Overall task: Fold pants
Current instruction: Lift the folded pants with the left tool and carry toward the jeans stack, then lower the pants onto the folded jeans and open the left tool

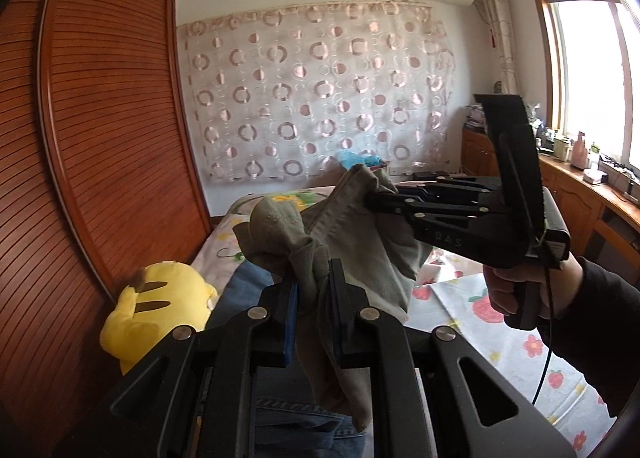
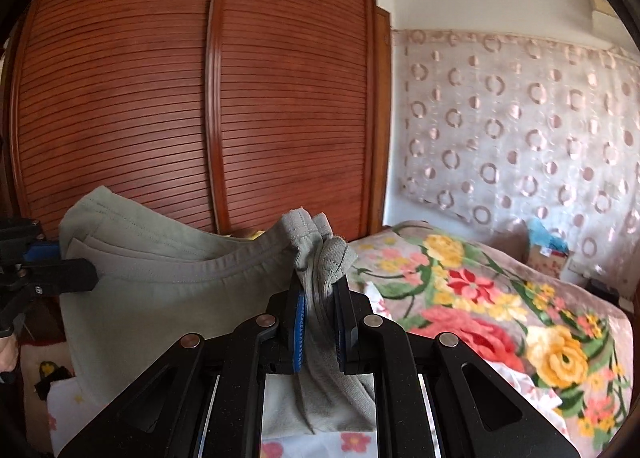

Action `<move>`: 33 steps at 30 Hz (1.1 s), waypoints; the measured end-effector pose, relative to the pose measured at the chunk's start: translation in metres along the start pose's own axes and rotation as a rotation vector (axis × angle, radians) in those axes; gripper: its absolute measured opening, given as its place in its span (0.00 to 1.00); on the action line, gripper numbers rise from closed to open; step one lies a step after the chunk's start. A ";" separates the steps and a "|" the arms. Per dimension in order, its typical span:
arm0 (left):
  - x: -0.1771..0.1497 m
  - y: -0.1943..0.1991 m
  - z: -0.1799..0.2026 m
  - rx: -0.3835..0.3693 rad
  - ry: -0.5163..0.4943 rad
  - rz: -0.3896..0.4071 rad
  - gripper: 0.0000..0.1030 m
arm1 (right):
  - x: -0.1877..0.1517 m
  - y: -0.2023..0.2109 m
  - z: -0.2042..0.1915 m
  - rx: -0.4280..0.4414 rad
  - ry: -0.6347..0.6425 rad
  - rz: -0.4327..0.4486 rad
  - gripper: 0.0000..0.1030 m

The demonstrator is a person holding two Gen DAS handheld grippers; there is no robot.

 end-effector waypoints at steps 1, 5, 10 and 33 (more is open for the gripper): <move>-0.001 0.000 -0.003 0.005 0.004 -0.002 0.14 | 0.001 -0.003 0.002 0.009 0.003 -0.001 0.11; -0.005 -0.004 -0.010 0.021 0.022 -0.015 0.14 | 0.005 -0.016 0.012 0.044 -0.008 -0.004 0.11; -0.012 -0.011 -0.018 0.055 0.029 -0.039 0.14 | 0.004 -0.032 0.016 0.070 -0.034 -0.032 0.12; -0.047 -0.031 -0.043 0.100 0.112 -0.142 0.15 | 0.012 -0.081 0.006 0.098 -0.104 -0.165 0.25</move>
Point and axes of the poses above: each gripper's, at about its wrist camera, not at the fingertips, and y roughly against the way its jaws point, z to its right, x to its top, the point moved 6 cm from there along -y, roughly the way its jaws point, and after that the axes turned 3 degrees about -y, right-handed, at the moved point
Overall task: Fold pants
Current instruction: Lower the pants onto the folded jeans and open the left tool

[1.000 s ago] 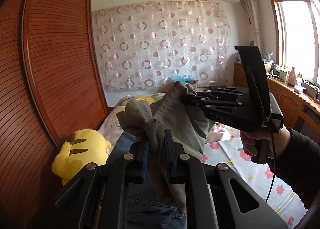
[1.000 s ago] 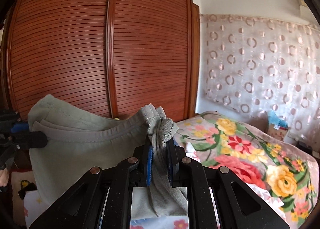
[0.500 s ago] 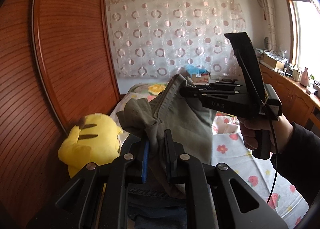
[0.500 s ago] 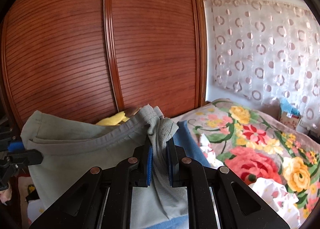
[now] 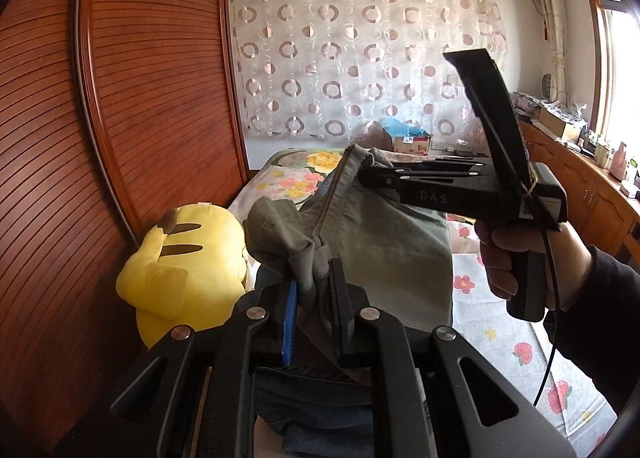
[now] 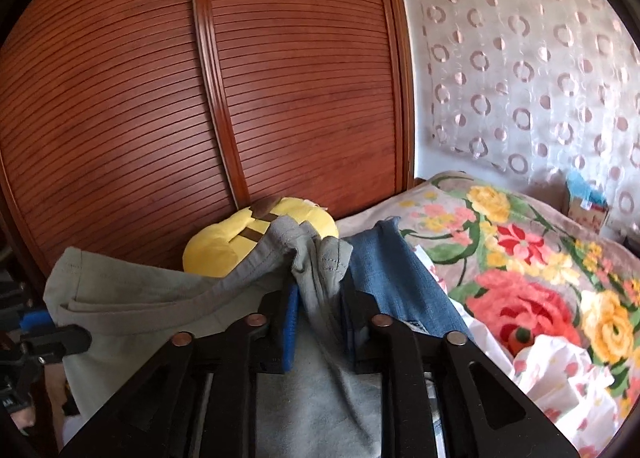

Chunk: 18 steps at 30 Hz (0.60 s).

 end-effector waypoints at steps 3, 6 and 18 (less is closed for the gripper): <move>0.000 0.000 -0.001 -0.004 0.000 0.000 0.15 | 0.005 0.008 0.003 0.021 -0.022 0.033 0.40; 0.000 0.003 -0.002 -0.005 0.001 0.000 0.15 | 0.009 0.020 0.004 0.043 -0.042 0.041 0.41; 0.004 0.008 -0.003 -0.025 0.024 0.027 0.45 | -0.016 0.029 0.000 0.031 0.088 -0.010 0.39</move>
Point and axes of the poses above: each gripper's, at about its wrist camera, not at the fingertips, and y roughly against the way its jaws point, z to its right, x to its top, the point moved 6 cm from there along -y, roughly the way its jaws point, and after that the axes turned 3 degrees about -y, right-handed, at the moved point
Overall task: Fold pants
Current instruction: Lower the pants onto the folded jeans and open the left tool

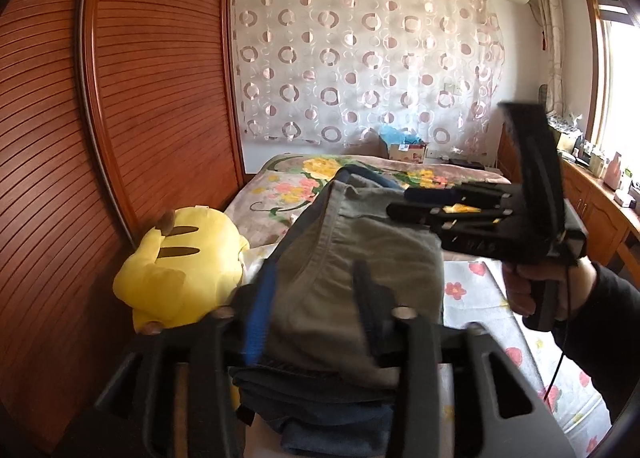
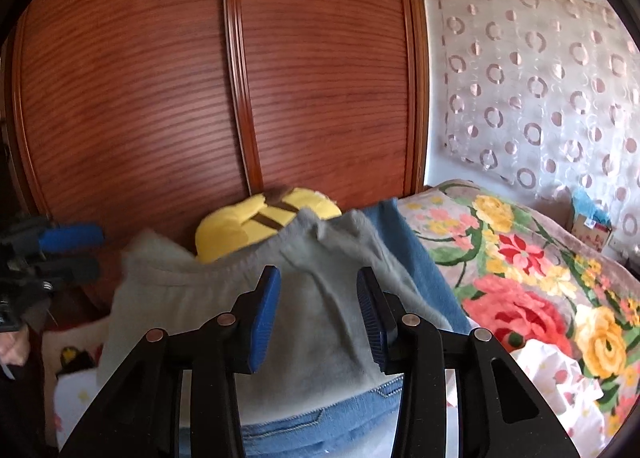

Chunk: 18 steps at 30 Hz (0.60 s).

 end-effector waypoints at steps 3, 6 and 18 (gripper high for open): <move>-0.004 -0.008 0.004 -0.015 -0.012 -0.017 0.46 | 0.002 -0.007 0.007 -0.012 -0.018 -0.018 0.39; -0.017 -0.024 0.010 -0.028 -0.033 -0.072 0.47 | 0.005 -0.016 0.016 -0.019 -0.057 -0.034 0.39; -0.046 -0.051 0.009 -0.035 -0.023 -0.162 0.47 | -0.001 -0.021 0.018 -0.025 -0.111 -0.053 0.39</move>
Point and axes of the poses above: each gripper's, at about its wrist camera, not at the fingertips, and y roughly against the way its jaws point, z to its right, x to its top, the point moved 6 cm from there along -y, roughly the way its jaws point, and after that the axes turned 3 degrees about -y, right-handed, at the moved point
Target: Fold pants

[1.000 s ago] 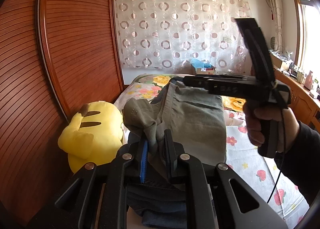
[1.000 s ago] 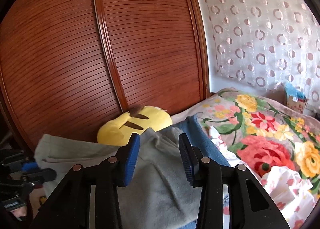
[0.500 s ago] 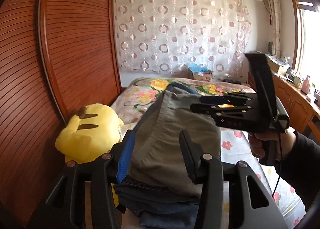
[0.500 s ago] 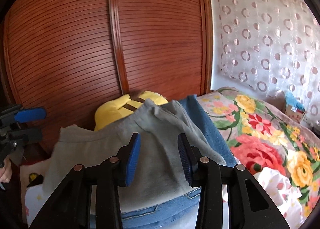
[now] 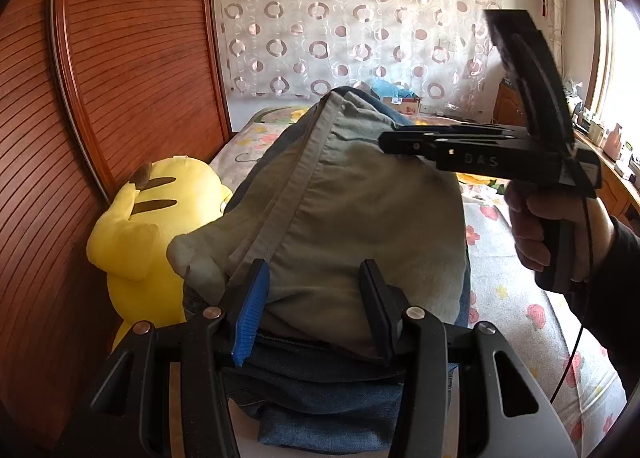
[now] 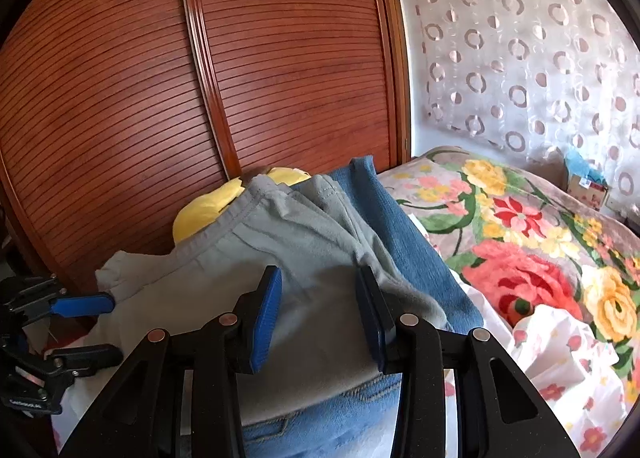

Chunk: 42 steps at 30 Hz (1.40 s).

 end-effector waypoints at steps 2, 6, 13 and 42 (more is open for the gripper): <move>0.001 0.003 -0.001 0.002 0.003 0.002 0.47 | 0.000 0.009 -0.003 -0.001 -0.010 0.012 0.39; 0.003 0.012 -0.003 0.015 -0.007 0.013 0.47 | -0.012 0.024 -0.007 -0.008 -0.031 0.025 0.39; 0.010 0.036 0.000 0.019 -0.020 0.052 0.59 | -0.028 0.050 -0.014 -0.033 -0.065 0.032 0.39; -0.010 0.112 0.047 -0.046 -0.102 0.144 0.78 | -0.086 0.178 -0.075 -0.170 -0.126 0.093 0.39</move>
Point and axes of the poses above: each gripper's, at about its wrist camera, not at the fingertips, and y roughly against the way its jaws point, z to its right, x to its top, the point moved 6 cm from there along -y, roughly the way its jaws point, and after that the axes turned 3 degrees about -y, right-handed, at the moved point
